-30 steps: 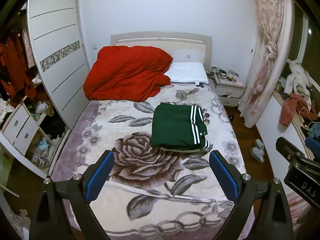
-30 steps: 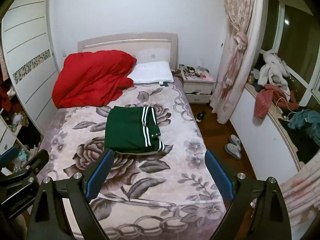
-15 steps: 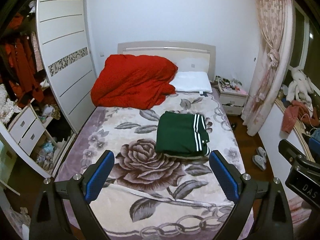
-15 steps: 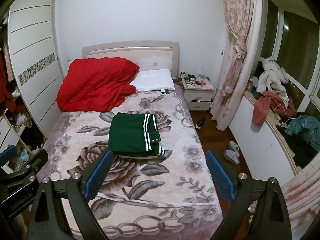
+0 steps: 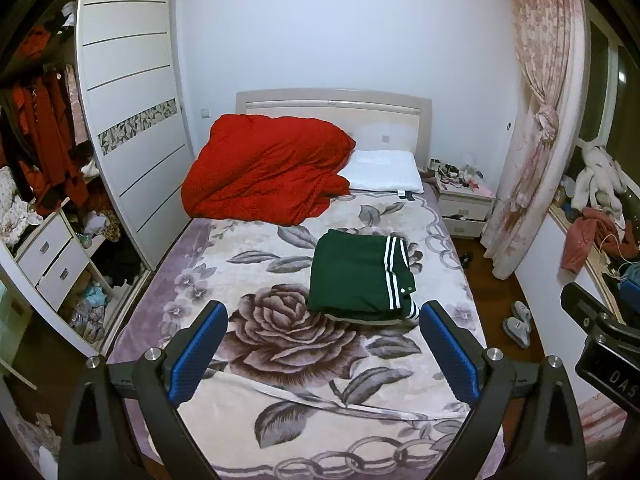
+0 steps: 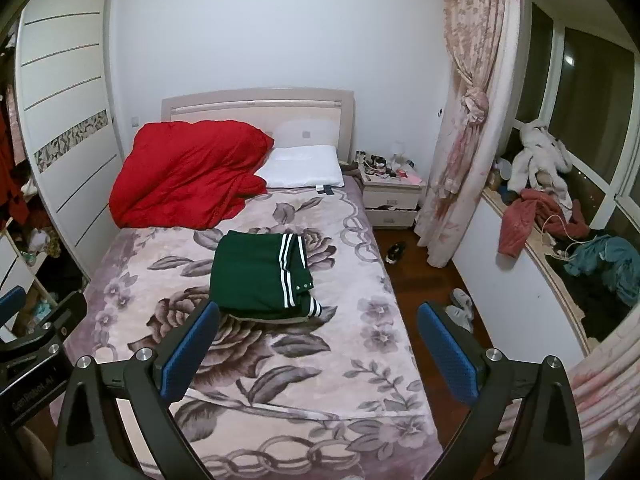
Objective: Fold large clothes
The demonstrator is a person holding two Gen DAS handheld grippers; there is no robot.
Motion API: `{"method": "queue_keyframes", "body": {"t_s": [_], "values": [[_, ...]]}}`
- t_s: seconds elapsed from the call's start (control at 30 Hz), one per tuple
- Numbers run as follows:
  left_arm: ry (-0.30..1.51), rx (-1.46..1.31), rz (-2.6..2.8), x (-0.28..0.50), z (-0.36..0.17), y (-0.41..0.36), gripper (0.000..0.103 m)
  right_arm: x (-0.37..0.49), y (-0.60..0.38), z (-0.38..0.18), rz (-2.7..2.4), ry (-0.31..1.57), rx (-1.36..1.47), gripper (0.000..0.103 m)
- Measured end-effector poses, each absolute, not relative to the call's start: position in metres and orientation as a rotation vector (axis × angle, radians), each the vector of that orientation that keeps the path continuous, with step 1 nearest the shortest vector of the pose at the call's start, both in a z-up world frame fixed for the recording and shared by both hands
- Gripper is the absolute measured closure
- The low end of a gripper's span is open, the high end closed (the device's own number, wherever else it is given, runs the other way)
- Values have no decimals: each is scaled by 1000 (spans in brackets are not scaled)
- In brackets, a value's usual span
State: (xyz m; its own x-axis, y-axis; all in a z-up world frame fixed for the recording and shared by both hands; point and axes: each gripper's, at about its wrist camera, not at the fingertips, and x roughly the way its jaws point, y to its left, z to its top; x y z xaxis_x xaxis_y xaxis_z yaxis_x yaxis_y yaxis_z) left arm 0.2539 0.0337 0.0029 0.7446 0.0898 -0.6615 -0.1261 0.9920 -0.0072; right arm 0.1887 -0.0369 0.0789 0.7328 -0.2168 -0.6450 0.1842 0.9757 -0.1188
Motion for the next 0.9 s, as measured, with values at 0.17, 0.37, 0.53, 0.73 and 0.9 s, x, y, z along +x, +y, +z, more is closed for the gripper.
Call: {"method": "queue_keyframes", "body": {"t_s": [0.17,0.37,0.53,0.73,0.9], "values": [[714,-48,123,254,4,34,5,187,-40,80,-216,711,-47,2],[703,-44,123,252,7,35,4,188,-41,81,-206,708,-41,2],[693,-38,115,248,9,32,4,190,-41,81,-202,708,-40,1],[680,-29,107,244,13,31,4,187,-42,81,-199,711,-33,1],[672,-23,105,244,16,29,4,186,-41,81,-200,708,-29,1]]}}
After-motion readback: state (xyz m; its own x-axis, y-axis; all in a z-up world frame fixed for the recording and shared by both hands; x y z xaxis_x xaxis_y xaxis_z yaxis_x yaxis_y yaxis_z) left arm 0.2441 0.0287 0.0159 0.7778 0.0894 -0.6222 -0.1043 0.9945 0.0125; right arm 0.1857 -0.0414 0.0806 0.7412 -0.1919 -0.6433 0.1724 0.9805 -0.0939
